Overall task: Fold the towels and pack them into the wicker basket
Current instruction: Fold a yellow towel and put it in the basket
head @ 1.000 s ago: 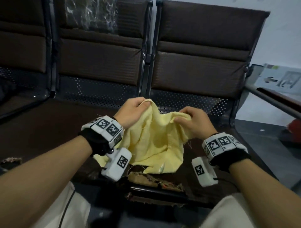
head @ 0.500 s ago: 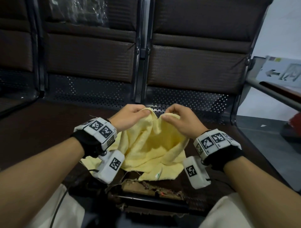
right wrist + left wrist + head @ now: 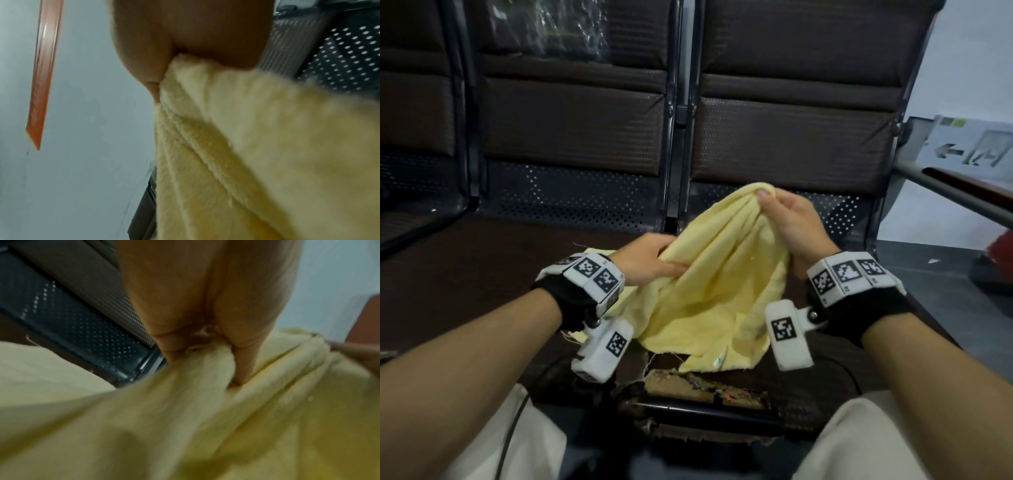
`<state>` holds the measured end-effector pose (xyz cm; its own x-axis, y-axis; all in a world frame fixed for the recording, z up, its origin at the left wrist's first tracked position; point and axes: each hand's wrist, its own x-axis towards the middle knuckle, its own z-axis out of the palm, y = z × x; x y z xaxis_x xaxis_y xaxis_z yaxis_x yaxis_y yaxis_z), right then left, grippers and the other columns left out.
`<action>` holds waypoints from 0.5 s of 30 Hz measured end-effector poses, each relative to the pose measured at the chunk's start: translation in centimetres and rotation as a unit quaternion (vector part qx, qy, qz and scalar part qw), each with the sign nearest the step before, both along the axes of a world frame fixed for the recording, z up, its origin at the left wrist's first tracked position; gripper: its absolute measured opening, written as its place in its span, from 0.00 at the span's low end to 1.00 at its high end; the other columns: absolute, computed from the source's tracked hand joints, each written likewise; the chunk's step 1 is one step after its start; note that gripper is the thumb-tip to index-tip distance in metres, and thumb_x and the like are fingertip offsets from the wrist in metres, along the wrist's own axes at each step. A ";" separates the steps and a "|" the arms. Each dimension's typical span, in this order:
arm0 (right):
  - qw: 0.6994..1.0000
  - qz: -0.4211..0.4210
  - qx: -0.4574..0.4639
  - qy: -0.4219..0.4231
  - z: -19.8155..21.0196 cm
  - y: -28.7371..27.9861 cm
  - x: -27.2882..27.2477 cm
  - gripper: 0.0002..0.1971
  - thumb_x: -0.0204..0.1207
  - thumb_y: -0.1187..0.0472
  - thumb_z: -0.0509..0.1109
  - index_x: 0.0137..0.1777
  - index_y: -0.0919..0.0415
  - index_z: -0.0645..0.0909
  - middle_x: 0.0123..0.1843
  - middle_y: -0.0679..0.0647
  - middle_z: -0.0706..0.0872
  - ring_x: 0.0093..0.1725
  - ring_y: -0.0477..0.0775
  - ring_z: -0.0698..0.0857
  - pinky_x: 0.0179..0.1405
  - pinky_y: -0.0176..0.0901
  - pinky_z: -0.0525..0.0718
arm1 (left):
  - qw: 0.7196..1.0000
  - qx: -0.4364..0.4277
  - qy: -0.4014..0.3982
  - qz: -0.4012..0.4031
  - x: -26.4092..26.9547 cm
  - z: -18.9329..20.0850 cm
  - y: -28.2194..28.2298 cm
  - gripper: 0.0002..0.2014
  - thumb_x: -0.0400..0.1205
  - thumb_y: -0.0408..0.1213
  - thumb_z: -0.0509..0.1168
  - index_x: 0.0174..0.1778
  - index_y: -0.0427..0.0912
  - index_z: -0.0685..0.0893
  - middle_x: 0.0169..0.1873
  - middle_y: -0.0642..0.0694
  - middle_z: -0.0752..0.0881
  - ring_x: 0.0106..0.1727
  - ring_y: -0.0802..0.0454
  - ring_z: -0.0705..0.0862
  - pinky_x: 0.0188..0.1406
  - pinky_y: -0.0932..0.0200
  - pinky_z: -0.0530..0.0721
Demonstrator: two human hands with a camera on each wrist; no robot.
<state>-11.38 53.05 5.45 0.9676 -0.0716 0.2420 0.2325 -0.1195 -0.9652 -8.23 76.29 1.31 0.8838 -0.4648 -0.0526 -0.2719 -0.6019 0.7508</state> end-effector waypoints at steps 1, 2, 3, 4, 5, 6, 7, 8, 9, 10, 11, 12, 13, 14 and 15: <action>0.999 -0.022 0.027 -0.004 0.1 -0.2 0.1 0.12 0.82 0.56 0.65 0.46 0.64 0.85 0.43 0.60 0.88 0.43 0.58 0.87 0.50 0.57 0.86 | 0.998 0.057 0.009 -0.009 0.0 -0.6 0.3 0.12 0.77 0.46 0.71 0.55 0.51 0.84 0.51 0.53 0.88 0.50 0.56 0.87 0.53 0.52 0.87; 0.998 -0.040 0.056 -0.002 0.1 -0.4 0.2 0.12 0.82 0.56 0.65 0.45 0.63 0.85 0.42 0.60 0.88 0.43 0.57 0.87 0.49 0.56 0.87 | 0.993 0.110 0.021 -0.021 0.0 -1.1 0.7 0.11 0.78 0.47 0.69 0.55 0.50 0.84 0.51 0.51 0.88 0.50 0.55 0.87 0.53 0.52 0.86; 0.995 -0.058 0.078 0.002 0.1 -0.6 0.3 0.12 0.82 0.55 0.65 0.44 0.61 0.84 0.42 0.59 0.88 0.43 0.57 0.86 0.48 0.55 0.87 | 0.986 0.160 0.031 -0.032 -0.2 -1.4 1.0 0.11 0.79 0.47 0.68 0.53 0.47 0.85 0.50 0.49 0.88 0.50 0.53 0.87 0.53 0.53 0.85; 0.993 -0.074 0.090 0.009 -0.1 -0.9 0.4 0.11 0.82 0.56 0.66 0.43 0.60 0.84 0.42 0.60 0.87 0.43 0.57 0.86 0.49 0.55 0.87 | 0.978 0.202 0.038 -0.037 -0.3 -1.6 1.3 0.13 0.80 0.48 0.66 0.52 0.44 0.85 0.49 0.47 0.89 0.49 0.51 0.87 0.53 0.54 0.85; 0.992 -0.087 0.090 0.019 -0.5 -1.1 0.6 0.10 0.81 0.56 0.66 0.43 0.60 0.84 0.43 0.61 0.87 0.44 0.58 0.86 0.50 0.56 0.87 | 0.973 0.227 0.039 -0.033 -0.4 -1.6 1.5 0.15 0.81 0.49 0.65 0.52 0.41 0.86 0.48 0.44 0.89 0.49 0.48 0.87 0.52 0.52 0.83; 0.991 -0.096 0.082 0.033 -0.9 -1.2 0.8 0.09 0.81 0.57 0.67 0.43 0.60 0.84 0.45 0.62 0.87 0.45 0.58 0.86 0.51 0.57 0.87 | 0.972 0.230 0.034 -0.022 -0.3 -1.5 1.6 0.16 0.81 0.50 0.64 0.50 0.40 0.86 0.47 0.42 0.89 0.49 0.45 0.87 0.52 0.50 0.83; 0.992 -0.101 0.064 0.052 -1.4 -1.3 0.9 0.07 0.80 0.58 0.68 0.45 0.59 0.84 0.46 0.62 0.88 0.45 0.58 0.87 0.51 0.57 0.87 | 0.977 0.212 0.025 -0.011 -0.4 -1.1 1.5 0.17 0.81 0.51 0.63 0.49 0.40 0.86 0.46 0.40 0.89 0.49 0.43 0.87 0.52 0.47 0.83; 0.992 -0.096 0.046 0.072 -2.0 -1.3 1.1 0.05 0.79 0.60 0.69 0.48 0.59 0.85 0.48 0.62 0.89 0.45 0.56 0.87 0.48 0.54 0.89 | 0.985 0.173 0.016 0.001 -0.5 -0.7 1.1 0.16 0.81 0.52 0.63 0.47 0.42 0.87 0.45 0.40 0.90 0.48 0.42 0.88 0.51 0.45 0.83; 0.992 -0.083 0.028 0.095 -2.6 -1.2 1.2 0.08 0.79 0.61 0.69 0.55 0.60 0.84 0.47 0.60 0.89 0.43 0.53 0.87 0.41 0.47 0.88 | 0.993 0.115 0.010 0.016 -0.6 -0.1 0.7 0.15 0.81 0.52 0.63 0.44 0.45 0.88 0.42 0.43 0.90 0.46 0.44 0.88 0.48 0.45 0.84; 0.991 -0.062 0.015 0.120 -3.2 -1.2 1.3 0.14 0.78 0.61 0.70 0.62 0.60 0.80 0.47 0.57 0.87 0.40 0.50 0.87 0.34 0.40 0.86 | 0.998 0.048 0.012 0.033 -0.6 0.4 0.1 0.13 0.80 0.52 0.65 0.40 0.47 0.88 0.39 0.46 0.90 0.43 0.47 0.89 0.44 0.48 0.85; 0.989 -0.037 0.004 0.142 -3.7 -1.2 1.3 0.20 0.78 0.62 0.71 0.69 0.60 0.75 0.46 0.54 0.86 0.38 0.48 0.86 0.30 0.36 0.83 | 0.998 -0.018 0.023 0.053 -0.8 0.8 -0.5 0.12 0.79 0.51 0.66 0.37 0.48 0.88 0.37 0.48 0.90 0.41 0.49 0.89 0.42 0.51 0.86; 0.987 -0.013 -0.015 0.161 -4.2 -1.4 1.3 0.27 0.77 0.62 0.71 0.75 0.59 0.69 0.48 0.53 0.85 0.39 0.47 0.86 0.30 0.35 0.83 | 0.994 -0.074 0.045 0.073 -1.0 1.0 -1.1 0.12 0.79 0.50 0.67 0.37 0.47 0.88 0.37 0.48 0.91 0.42 0.48 0.89 0.44 0.51 0.86; 0.983 0.008 -0.049 0.177 -4.7 -1.6 1.2 0.31 0.77 0.63 0.72 0.77 0.58 0.64 0.50 0.53 0.85 0.41 0.48 0.87 0.34 0.37 0.85 | 0.987 -0.114 0.072 0.087 -1.0 1.1 -1.7 0.11 0.78 0.48 0.69 0.38 0.45 0.89 0.38 0.45 0.91 0.43 0.46 0.89 0.47 0.49 0.86; 0.977 0.020 -0.095 0.191 -5.2 -2.0 1.0 0.33 0.76 0.62 0.73 0.78 0.59 0.62 0.51 0.53 0.85 0.44 0.50 0.88 0.40 0.41 0.87 | 0.981 -0.138 0.099 0.093 -1.1 1.0 -2.2 0.10 0.78 0.46 0.70 0.41 0.43 0.89 0.40 0.43 0.91 0.45 0.43 0.89 0.50 0.47 0.86; 0.967 0.023 -0.153 0.204 -5.6 -2.4 0.7 0.31 0.76 0.61 0.74 0.76 0.59 0.64 0.51 0.54 0.86 0.46 0.51 0.88 0.45 0.45 0.87 | 0.977 -0.150 0.121 0.093 -1.2 0.8 -2.6 0.09 0.77 0.44 0.71 0.44 0.41 0.88 0.42 0.41 0.91 0.47 0.41 0.89 0.53 0.45 0.85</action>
